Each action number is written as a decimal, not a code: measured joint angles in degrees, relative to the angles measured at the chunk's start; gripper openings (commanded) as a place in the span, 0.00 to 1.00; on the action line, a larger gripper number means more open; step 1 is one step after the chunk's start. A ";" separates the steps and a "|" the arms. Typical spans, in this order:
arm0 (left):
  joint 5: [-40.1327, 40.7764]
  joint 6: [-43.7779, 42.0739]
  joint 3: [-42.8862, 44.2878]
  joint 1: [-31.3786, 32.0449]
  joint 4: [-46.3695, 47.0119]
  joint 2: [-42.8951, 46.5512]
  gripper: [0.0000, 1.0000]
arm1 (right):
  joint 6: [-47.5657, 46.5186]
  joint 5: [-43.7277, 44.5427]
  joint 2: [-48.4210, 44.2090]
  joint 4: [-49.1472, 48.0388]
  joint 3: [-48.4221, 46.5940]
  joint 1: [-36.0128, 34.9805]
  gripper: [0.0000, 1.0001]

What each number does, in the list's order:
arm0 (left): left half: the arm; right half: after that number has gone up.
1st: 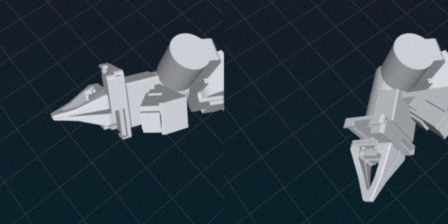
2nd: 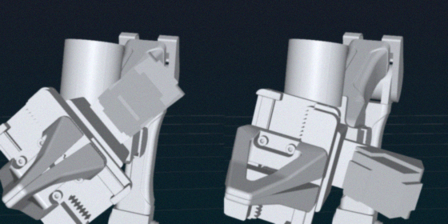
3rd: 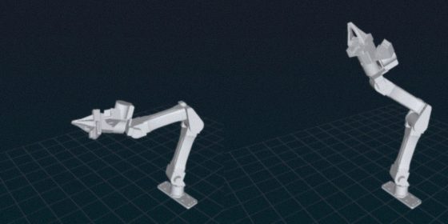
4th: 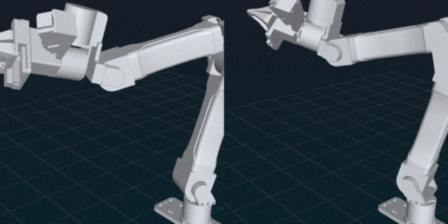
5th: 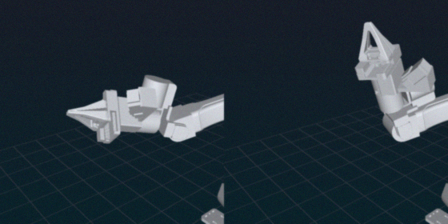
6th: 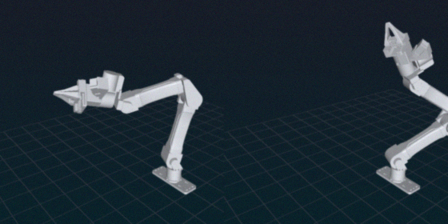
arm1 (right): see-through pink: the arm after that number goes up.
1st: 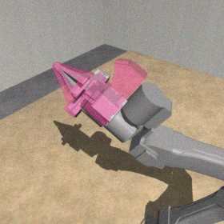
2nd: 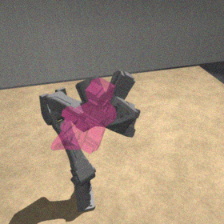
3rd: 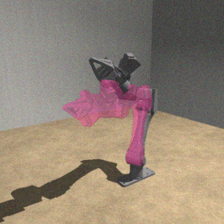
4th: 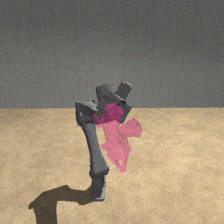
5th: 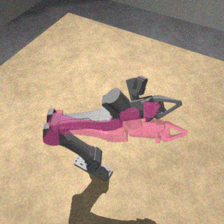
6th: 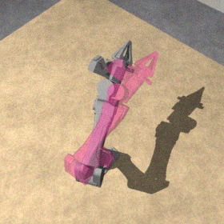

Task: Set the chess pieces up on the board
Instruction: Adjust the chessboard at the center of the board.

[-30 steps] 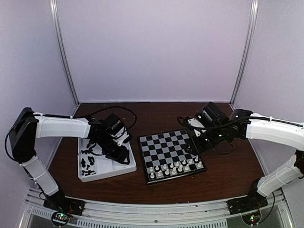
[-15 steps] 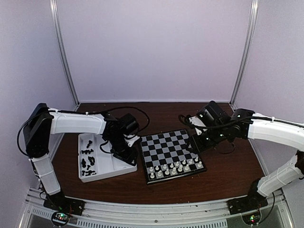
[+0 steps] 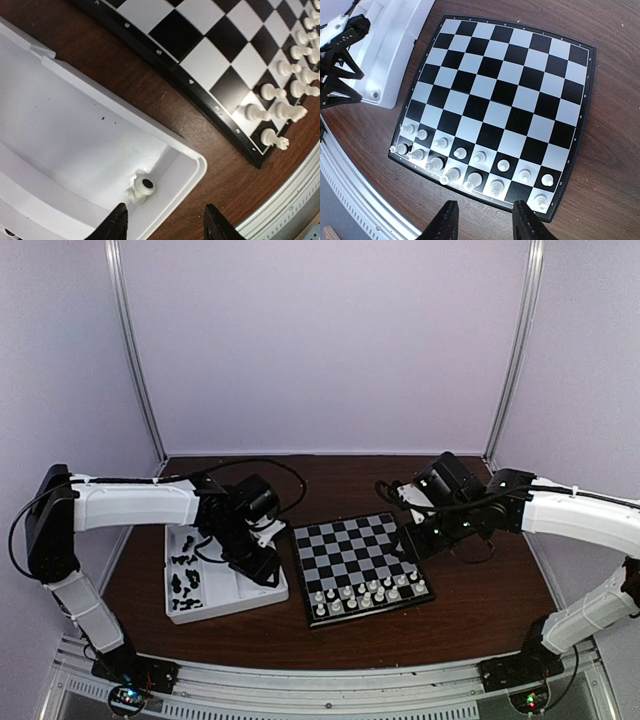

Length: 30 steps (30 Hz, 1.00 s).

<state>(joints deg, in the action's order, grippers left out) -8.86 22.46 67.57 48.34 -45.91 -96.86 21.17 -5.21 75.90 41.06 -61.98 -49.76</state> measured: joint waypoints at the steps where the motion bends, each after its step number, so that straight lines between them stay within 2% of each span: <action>1: -0.24 -0.66 -0.42 0.00 0.07 1.38 0.52 | 0.02 0.00 0.00 -0.15 0.02 0.00 0.40; 8: 2.47 -5.81 -6.38 0.85 -0.42 8.87 0.58 | 0.02 -0.07 -0.04 -0.98 0.15 0.00 0.40; 18: 6.58 -6.21 -14.10 0.90 -2.56 14.99 0.63 | 0.04 -0.11 -0.04 -1.75 0.24 0.00 0.40; 24: 8.52 -5.68 -16.74 0.90 -2.36 12.68 0.53 | 0.04 -0.50 -0.04 -1.92 0.24 0.00 0.40; 28: 9.62 -5.31 -16.72 0.90 -1.49 8.92 0.35 | 0.04 -0.57 -0.07 -1.90 0.24 0.00 0.40; 30: 9.90 -5.11 -16.72 0.90 -1.03 7.69 0.30 | 0.04 -0.55 -0.24 -1.90 0.24 0.00 0.40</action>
<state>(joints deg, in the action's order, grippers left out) 1.04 17.34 50.85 49.23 -46.94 -89.17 21.21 -5.76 75.66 39.16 -61.73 -49.76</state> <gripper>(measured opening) 0.380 0.402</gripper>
